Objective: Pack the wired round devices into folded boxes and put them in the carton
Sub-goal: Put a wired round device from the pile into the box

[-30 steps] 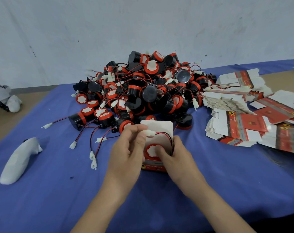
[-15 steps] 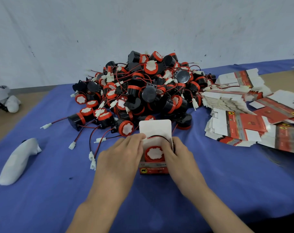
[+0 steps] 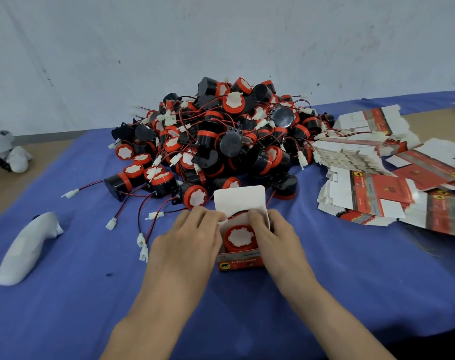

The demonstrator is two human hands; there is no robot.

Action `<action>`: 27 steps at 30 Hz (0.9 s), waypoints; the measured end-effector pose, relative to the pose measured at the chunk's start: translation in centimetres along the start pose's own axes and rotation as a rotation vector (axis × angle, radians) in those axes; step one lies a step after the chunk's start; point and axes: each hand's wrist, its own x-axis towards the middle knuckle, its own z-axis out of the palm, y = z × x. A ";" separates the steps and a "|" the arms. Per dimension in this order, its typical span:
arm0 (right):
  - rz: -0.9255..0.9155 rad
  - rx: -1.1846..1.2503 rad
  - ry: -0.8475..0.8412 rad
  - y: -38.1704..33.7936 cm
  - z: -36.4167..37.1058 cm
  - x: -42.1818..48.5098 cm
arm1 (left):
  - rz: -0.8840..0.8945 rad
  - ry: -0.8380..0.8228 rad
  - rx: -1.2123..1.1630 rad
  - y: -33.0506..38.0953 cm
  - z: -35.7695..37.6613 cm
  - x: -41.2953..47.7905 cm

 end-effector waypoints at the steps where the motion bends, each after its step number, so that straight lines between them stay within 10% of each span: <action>1: 0.002 0.008 0.002 0.0 0.0 0.0 | 0.001 -0.008 -0.011 0.0 0.0 0.0; 27: -0.010 0.136 -0.015 -0.2 0.1 0.0 | 0.007 -0.112 0.051 0.9 0.5 -0.1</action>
